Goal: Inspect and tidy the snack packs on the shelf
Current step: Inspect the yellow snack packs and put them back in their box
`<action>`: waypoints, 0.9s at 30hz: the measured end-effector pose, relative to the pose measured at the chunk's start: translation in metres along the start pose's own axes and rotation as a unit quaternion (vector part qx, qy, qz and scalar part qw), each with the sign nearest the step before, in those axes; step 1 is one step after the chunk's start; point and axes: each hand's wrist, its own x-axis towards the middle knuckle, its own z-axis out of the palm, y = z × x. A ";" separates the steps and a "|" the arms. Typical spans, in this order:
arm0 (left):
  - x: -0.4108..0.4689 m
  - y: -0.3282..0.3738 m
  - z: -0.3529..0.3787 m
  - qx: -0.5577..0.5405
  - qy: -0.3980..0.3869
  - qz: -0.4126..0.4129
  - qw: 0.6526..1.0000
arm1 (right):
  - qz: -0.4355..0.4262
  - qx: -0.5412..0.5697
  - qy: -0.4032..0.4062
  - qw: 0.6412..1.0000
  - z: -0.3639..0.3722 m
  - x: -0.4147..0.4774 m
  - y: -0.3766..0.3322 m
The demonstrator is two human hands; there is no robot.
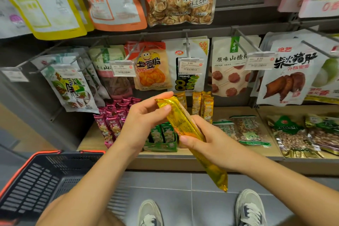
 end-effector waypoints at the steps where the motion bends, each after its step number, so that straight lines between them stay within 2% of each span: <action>1: 0.000 0.000 -0.001 -0.004 -0.001 -0.007 1.000 | -0.005 -0.005 0.002 1.000 0.000 -0.001 -0.001; 6: 0.000 0.000 -0.004 -0.023 0.027 -0.013 0.999 | -0.023 -0.022 0.000 0.999 -0.001 -0.002 -0.003; 10: 0.003 -0.004 -0.001 -0.026 0.065 0.004 0.998 | -0.005 -0.008 -0.004 1.000 -0.004 0.002 -0.001; 12: 0.007 -0.005 -0.005 -0.017 0.105 0.018 0.994 | 0.012 -0.001 -0.056 0.998 -0.014 0.002 0.002; 15: 0.016 -0.001 -0.026 -0.021 0.210 0.031 0.977 | 0.036 -0.036 -0.126 0.991 -0.029 -0.004 0.004; 18: 0.018 0.001 -0.047 0.008 0.275 0.018 0.961 | 0.050 0.051 -0.059 0.996 -0.040 -0.007 0.002; 21: 0.018 -0.002 -0.056 0.104 0.238 -0.005 0.966 | 0.051 0.111 0.038 0.992 -0.047 -0.005 0.002; 25: 0.014 -0.004 -0.059 0.279 0.109 -0.023 0.954 | 0.053 0.180 0.075 0.979 -0.049 -0.004 0.002; 27: 0.013 -0.008 -0.057 0.346 0.058 -0.028 0.936 | 0.054 0.200 0.087 0.974 -0.051 -0.004 0.000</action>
